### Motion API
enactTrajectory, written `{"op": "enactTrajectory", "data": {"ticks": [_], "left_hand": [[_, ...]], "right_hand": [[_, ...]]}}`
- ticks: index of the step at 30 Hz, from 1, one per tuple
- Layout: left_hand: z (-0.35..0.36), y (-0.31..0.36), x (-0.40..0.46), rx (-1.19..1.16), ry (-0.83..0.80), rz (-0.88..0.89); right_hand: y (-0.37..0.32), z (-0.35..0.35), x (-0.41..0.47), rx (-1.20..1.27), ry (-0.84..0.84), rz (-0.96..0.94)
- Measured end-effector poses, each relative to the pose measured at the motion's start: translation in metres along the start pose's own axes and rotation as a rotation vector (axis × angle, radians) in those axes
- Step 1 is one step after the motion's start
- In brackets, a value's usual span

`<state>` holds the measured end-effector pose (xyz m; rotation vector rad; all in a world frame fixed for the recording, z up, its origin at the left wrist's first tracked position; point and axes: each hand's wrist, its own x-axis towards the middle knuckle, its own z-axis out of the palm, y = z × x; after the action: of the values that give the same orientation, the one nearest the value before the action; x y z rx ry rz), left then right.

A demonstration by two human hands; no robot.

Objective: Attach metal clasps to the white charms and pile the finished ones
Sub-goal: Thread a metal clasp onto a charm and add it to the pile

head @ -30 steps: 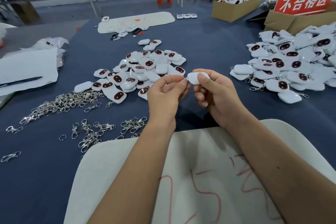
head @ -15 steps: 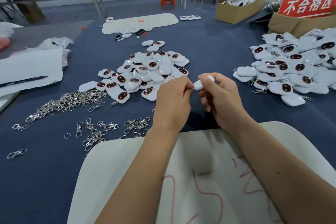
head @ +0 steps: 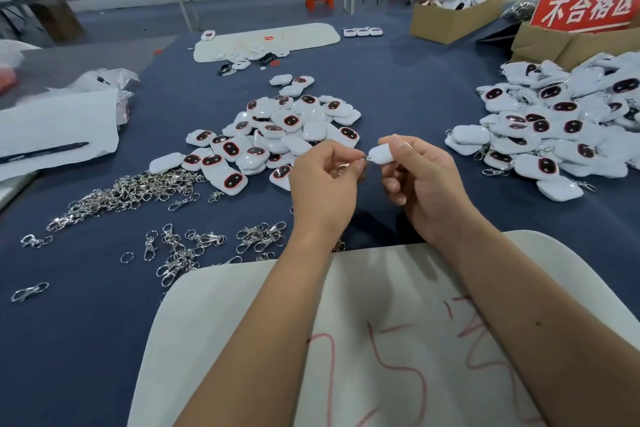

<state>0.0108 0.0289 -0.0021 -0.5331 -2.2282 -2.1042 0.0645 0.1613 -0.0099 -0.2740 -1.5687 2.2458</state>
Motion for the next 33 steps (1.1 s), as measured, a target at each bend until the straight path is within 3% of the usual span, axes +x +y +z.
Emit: {"op": "enactTrajectory", "data": {"ticks": [3, 5, 12, 15, 18, 21, 25, 27, 29, 31, 33], "left_hand": [[-0.005, -0.001, 0.001, 0.368, -0.090, 0.263], [-0.003, -0.003, -0.001, 0.464, -0.134, 0.312], [0.009, -0.005, -0.009, 0.323, -0.063, 0.262], [0.029, 0.004, -0.002, 0.356, -0.169, 0.279], [0.048, 0.012, 0.011, 0.539, -0.306, 0.312], [0.047, 0.008, 0.017, 0.873, -0.180, 0.290], [0.023, 0.001, 0.015, 1.168, 0.080, 0.093], [0.012, -0.002, 0.013, 1.229, 0.066, 0.029], [0.002, -0.003, 0.012, 1.239, 0.005, 0.091], [-0.011, -0.005, 0.014, 1.111, -0.093, 0.195], [-0.027, -0.005, 0.018, 0.774, -0.193, 0.171]], "right_hand": [[0.001, 0.002, 0.000, -0.089, 0.022, -0.007], [0.000, 0.003, 0.000, -0.116, 0.039, -0.003], [-0.001, 0.004, 0.002, -0.036, 0.200, -0.031], [-0.004, 0.002, 0.004, 0.007, 0.374, -0.063], [-0.008, -0.005, 0.006, 0.026, 0.587, -0.227], [-0.006, -0.014, 0.007, -0.033, 0.634, -0.260], [0.000, -0.008, 0.007, -0.344, 0.549, -0.232], [0.004, -0.003, 0.006, -0.547, 0.431, -0.267], [0.005, 0.001, 0.004, -0.729, 0.301, -0.309], [0.006, 0.005, 0.001, -0.868, 0.177, -0.344], [0.006, 0.008, 0.000, -0.989, 0.083, -0.385]]}}
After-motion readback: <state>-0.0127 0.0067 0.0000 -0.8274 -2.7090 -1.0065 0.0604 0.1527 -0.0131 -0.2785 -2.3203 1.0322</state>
